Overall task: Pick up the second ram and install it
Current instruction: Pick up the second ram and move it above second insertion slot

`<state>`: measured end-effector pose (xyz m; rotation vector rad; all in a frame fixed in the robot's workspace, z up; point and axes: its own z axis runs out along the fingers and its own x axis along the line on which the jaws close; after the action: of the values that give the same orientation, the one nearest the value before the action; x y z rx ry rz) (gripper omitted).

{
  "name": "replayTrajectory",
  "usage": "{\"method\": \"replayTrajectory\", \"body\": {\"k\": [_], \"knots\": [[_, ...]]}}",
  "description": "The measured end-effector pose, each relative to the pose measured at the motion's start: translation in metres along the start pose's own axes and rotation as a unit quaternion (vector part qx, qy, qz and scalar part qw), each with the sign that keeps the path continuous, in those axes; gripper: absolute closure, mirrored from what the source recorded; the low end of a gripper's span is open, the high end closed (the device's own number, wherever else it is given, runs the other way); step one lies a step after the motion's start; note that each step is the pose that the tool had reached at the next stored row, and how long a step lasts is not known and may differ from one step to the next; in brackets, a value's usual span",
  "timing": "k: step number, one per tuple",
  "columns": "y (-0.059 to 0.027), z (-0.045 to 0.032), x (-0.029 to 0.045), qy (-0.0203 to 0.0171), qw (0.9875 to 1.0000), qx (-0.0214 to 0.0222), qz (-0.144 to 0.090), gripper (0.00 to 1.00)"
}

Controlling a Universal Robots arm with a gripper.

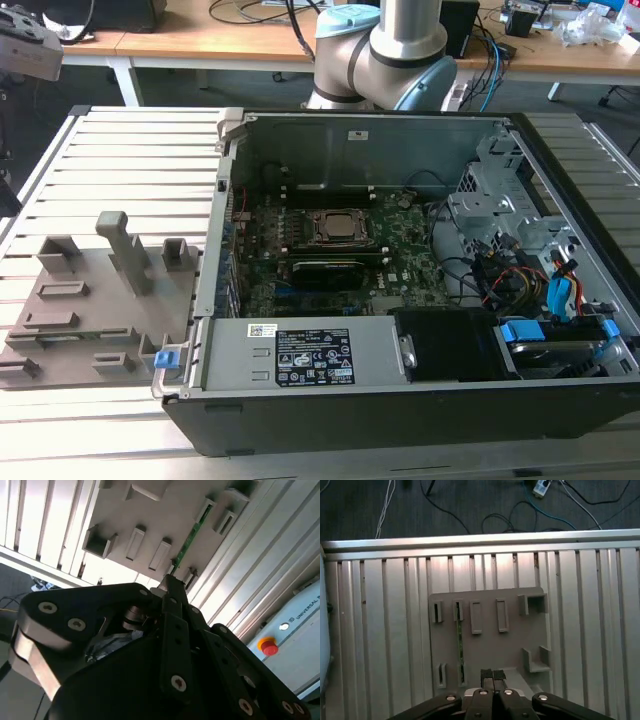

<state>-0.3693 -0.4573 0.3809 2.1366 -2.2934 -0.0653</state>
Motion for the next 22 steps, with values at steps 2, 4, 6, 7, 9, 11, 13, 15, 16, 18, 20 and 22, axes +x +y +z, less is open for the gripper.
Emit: {"method": "replayTrajectory", "body": {"k": [2, 4, 6, 7, 9, 11, 13, 15, 16, 18, 20, 22], "knots": [[0.0, 0.0005, 0.0, -0.0006, 0.9997, 0.0006, 0.024, 0.89], [0.0, 0.0006, 0.0, -0.0007, 0.9996, 0.0007, 0.027, 0.89], [0.0, 0.0006, 0.0, -0.0007, 0.9996, 0.0007, 0.027, 0.89], [0.0, 0.0006, 0.0, -0.0007, 0.9996, 0.0007, 0.028, 0.71], [-0.0003, 0.0079, 0.0002, -0.0004, 0.9996, 0.0008, 0.028, 0.64], [-0.0004, 0.0104, 0.0003, -0.0004, 0.9996, 0.0007, 0.028, 0.64], [-0.0005, 0.0125, 0.0003, -0.0004, 0.9996, 0.0007, 0.028, 0.64], [-0.0005, 0.0142, 0.0004, -0.0004, 0.9996, 0.0007, 0.028, 0.64], [-0.0005, 0.0148, 0.0004, -0.0003, 0.9996, 0.0007, 0.028, 0.64], [-0.0006, 0.0165, 0.0004, -0.0004, 0.9996, 0.0007, 0.028, 0.64], [-0.0007, 0.0184, 0.0005, -0.0003, 0.9996, 0.0007, 0.028, 0.64], [-0.0007, 0.0208, 0.0005, -0.0003, 0.9996, 0.0007, 0.028, 0.64]]}}
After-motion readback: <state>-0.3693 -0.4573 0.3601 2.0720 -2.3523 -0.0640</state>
